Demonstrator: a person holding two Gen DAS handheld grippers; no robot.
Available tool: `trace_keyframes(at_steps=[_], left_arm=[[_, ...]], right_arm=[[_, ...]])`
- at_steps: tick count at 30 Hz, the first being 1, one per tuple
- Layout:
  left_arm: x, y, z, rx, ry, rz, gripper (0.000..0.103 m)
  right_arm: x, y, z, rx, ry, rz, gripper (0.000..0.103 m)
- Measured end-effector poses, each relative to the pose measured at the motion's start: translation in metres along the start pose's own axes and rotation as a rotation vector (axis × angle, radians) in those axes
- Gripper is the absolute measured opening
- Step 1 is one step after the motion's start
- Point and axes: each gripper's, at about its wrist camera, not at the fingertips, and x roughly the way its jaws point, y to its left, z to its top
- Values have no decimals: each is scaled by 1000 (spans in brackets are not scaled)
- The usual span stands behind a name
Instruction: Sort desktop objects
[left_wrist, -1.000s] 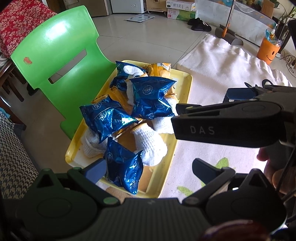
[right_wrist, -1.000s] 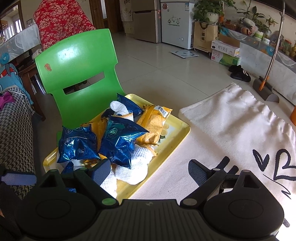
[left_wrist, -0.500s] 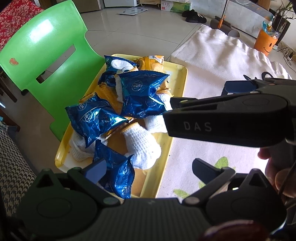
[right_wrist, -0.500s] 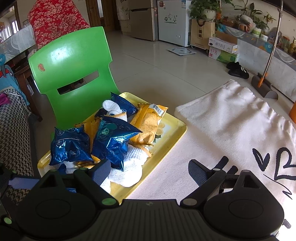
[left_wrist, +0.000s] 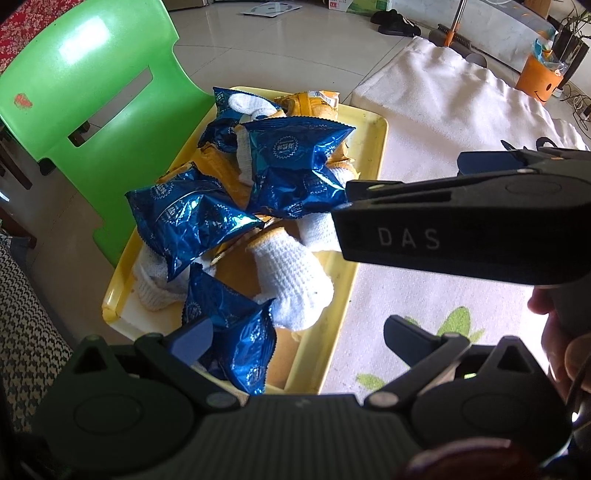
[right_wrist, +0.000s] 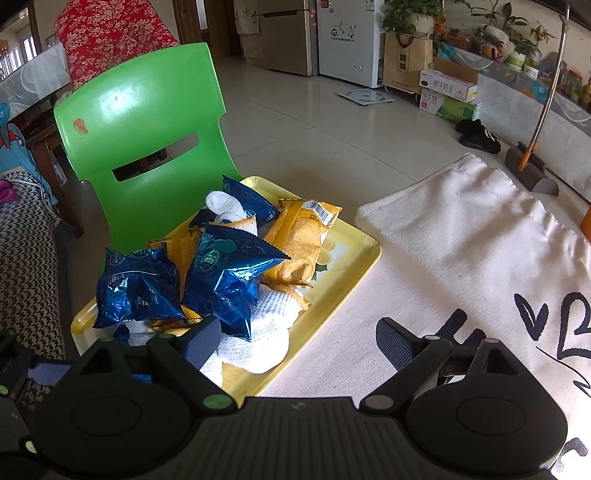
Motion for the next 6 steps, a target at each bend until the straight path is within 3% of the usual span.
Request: trace_keyframes(at_steps=[6], left_arm=[[4,3,1,-13,10,-15,103]], right_arm=[[7,5,-2,-17,16,9,92]])
